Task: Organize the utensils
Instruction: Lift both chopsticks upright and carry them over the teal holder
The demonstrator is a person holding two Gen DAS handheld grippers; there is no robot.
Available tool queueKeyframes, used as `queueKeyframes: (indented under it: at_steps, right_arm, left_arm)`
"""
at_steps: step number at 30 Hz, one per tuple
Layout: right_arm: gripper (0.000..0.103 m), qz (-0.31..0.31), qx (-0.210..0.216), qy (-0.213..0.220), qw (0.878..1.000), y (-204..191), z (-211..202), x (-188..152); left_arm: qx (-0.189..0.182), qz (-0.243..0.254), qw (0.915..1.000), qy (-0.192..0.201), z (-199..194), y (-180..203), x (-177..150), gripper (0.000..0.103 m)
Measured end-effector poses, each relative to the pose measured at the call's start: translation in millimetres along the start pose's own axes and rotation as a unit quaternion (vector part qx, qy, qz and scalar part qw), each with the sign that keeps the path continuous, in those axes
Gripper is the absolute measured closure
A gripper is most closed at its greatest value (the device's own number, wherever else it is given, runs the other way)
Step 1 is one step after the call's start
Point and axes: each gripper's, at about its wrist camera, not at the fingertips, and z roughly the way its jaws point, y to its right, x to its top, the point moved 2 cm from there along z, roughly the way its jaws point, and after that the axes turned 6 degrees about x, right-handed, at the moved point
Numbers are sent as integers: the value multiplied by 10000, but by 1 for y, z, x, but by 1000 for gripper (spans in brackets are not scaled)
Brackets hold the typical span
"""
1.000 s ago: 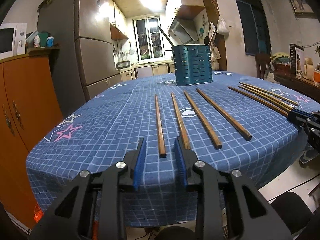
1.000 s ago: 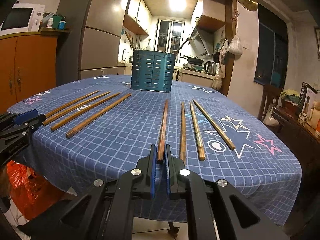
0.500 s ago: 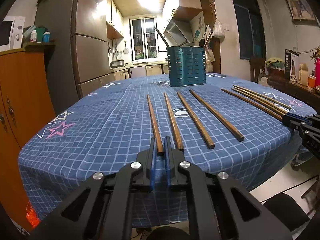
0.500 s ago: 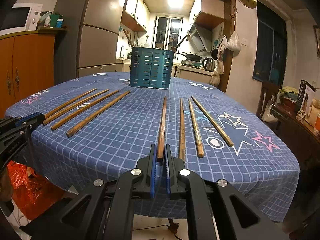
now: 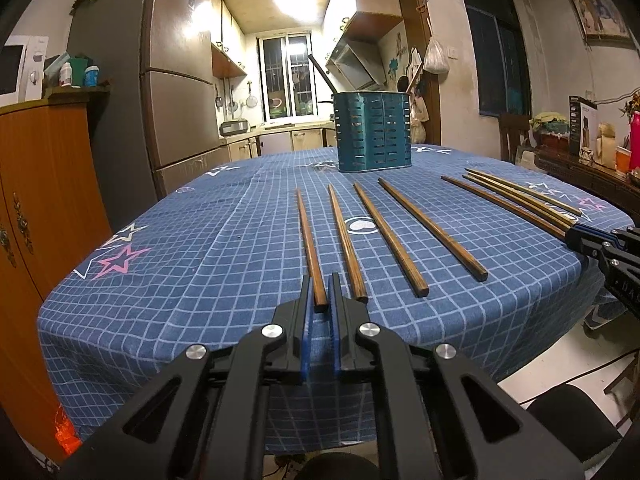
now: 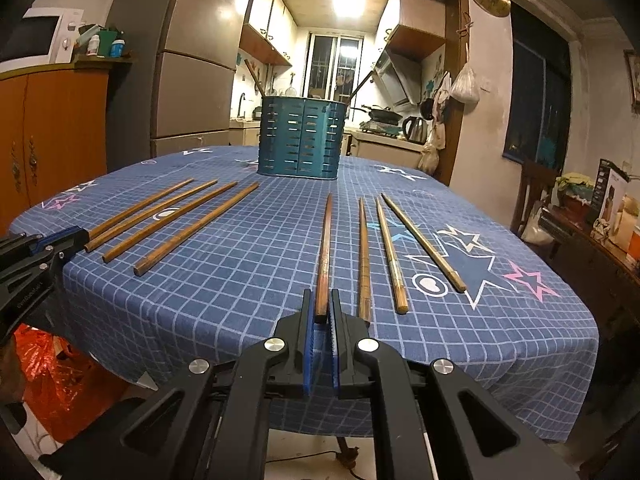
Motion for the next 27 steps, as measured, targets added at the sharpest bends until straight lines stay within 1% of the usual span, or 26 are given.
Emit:
queueKeyframes:
  at_steps: [3, 6, 11, 15, 20, 21, 25, 27]
  right_arm:
    - [95, -21, 101, 74, 9999, 1, -9, 6]
    - [96, -128, 153, 349, 9992, 1, -25, 22]
    - [96, -187, 359, 799, 9960, 9, -51, 61]
    - [96, -78, 566, 985, 9935, 21, -55, 95]
    - [96, -50, 862, 1086, 9903, 30, -50, 140]
    - [96, -75, 896, 1090, 9900, 31, -50, 147]
    - [96, -136, 1071, 1002, 9891, 32, -43, 180]
    - [96, -153, 1153, 939, 9888, 31, -39, 192]
  left_arm:
    - [-7, 29, 10000, 39, -7, -1, 7, 97]
    - [-20, 7, 9999, 142, -17, -6, 21, 97]
    - [-80, -254, 9990, 373, -30, -19, 55, 98]
    - [-186, -504, 9977, 422, -31, -30, 83, 98]
    - [-244, -594, 9968, 474, -26, -37, 123, 98]
    - [-266, -569, 9969, 470, -25, -37, 135, 98]
    - [-404, -528, 9968, 454, -23, -36, 164, 98]
    - [-497, -544, 9966, 361, -19, -35, 175, 98]
